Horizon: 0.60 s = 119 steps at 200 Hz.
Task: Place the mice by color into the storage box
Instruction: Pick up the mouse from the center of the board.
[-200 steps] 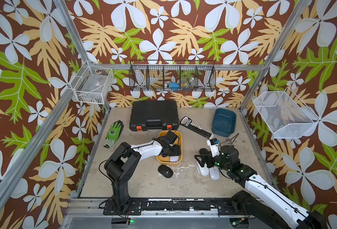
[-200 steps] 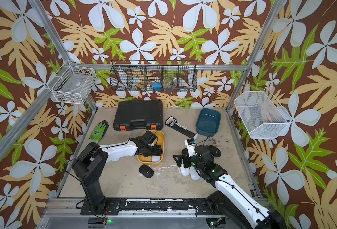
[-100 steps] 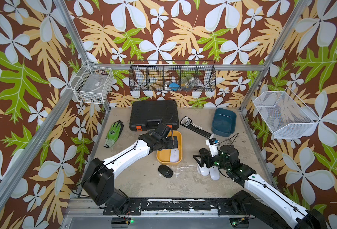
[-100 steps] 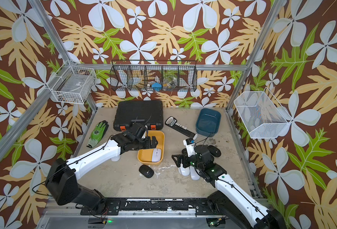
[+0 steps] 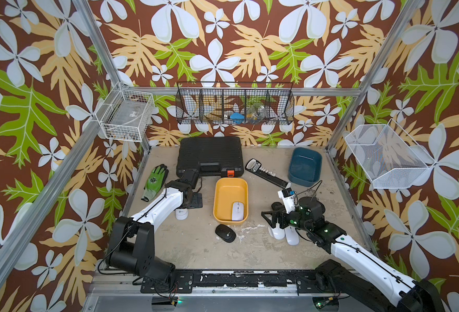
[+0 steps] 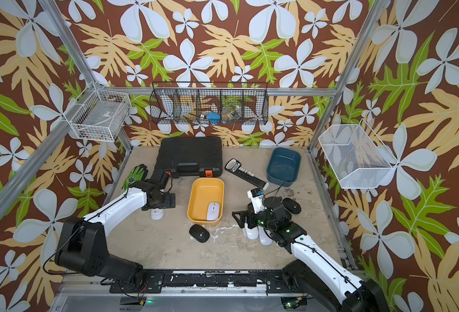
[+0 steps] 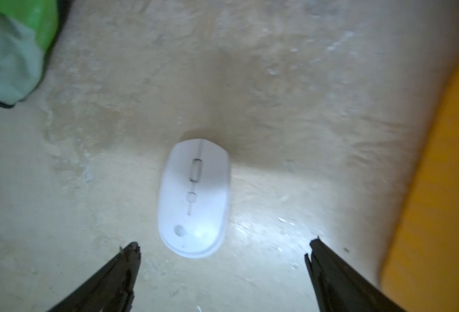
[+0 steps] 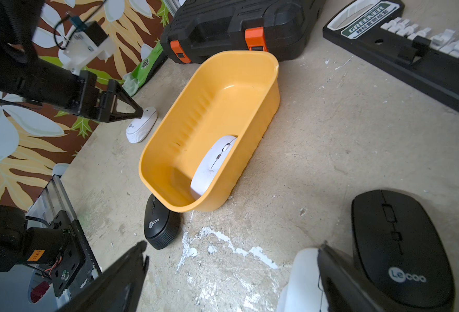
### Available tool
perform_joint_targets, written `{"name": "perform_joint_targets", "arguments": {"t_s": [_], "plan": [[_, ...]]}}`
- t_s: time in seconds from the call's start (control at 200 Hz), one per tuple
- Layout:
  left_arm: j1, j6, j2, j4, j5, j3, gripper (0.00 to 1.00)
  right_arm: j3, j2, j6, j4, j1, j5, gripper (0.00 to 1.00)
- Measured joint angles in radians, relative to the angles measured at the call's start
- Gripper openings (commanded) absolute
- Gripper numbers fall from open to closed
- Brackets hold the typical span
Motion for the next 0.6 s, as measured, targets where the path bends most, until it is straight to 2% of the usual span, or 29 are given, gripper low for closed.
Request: {"name": "perform_joint_targets", "arguments": {"t_s": [0.48, 0.596], "plan": [[0.069, 0.045, 0.146, 0.068, 0.029, -0.013, 1.0, 0.002, 0.008, -0.002, 0.003, 0.0, 0.0, 1.0], [0.077, 0.052, 0.168, 0.094, 0.039, -0.015, 0.92, 0.002, 0.008, -0.004, 0.003, 0.0, 0.0, 1.0]]}}
